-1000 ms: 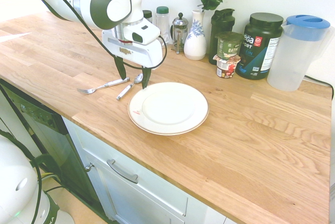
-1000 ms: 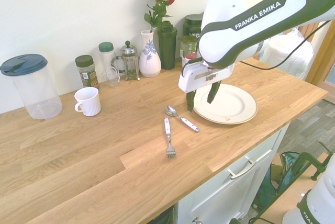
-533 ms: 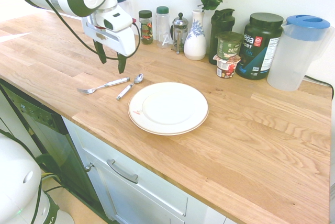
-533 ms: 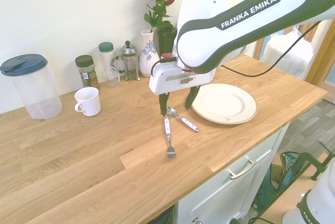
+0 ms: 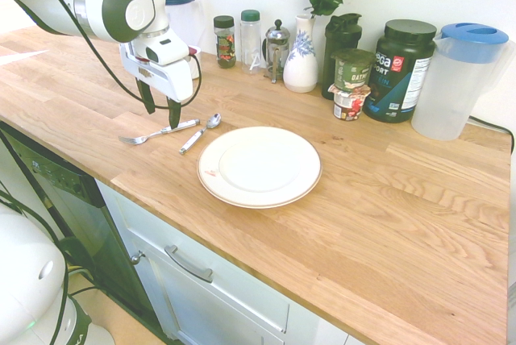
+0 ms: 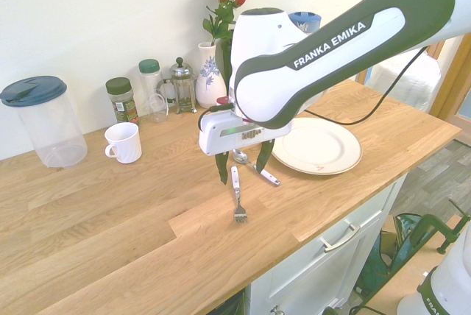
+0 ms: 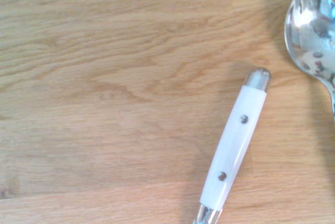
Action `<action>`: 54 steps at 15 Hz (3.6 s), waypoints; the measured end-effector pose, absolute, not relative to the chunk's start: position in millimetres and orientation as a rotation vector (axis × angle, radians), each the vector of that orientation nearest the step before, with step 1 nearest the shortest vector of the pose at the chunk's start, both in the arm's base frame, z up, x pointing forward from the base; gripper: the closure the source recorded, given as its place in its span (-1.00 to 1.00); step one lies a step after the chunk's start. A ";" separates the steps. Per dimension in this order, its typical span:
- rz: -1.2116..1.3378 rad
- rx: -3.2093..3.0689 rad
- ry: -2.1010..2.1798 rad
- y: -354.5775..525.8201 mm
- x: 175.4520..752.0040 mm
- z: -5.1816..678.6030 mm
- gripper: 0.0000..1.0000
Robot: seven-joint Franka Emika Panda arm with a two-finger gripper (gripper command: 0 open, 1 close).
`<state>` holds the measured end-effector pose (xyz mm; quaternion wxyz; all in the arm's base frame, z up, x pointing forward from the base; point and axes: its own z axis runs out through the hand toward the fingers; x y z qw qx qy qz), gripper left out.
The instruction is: Put the fork into the plate
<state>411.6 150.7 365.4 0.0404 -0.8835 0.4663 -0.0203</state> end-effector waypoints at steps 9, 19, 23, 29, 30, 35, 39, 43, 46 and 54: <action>-0.060 -2.643 1.470 156.8 409.7 338.3 -1.00; -0.079 -2.615 1.490 150.7 412.3 331.4 1.00; -0.078 -2.614 1.491 150.5 412.4 331.5 1.00; -0.077 -2.617 1.490 150.4 411.8 330.7 1.00; -0.076 -2.618 1.491 150.2 411.5 330.1 1.00; -0.073 -2.612 1.493 150.4 410.5 328.9 1.00; -0.084 -2.600 1.491 148.6 410.8 328.3 1.00; -0.100 -2.593 1.489 141.9 416.0 332.9 1.00; -0.142 -2.578 1.473 140.2 431.1 359.7 1.00; -0.186 -2.518 1.603 51.9 413.4 398.0 1.00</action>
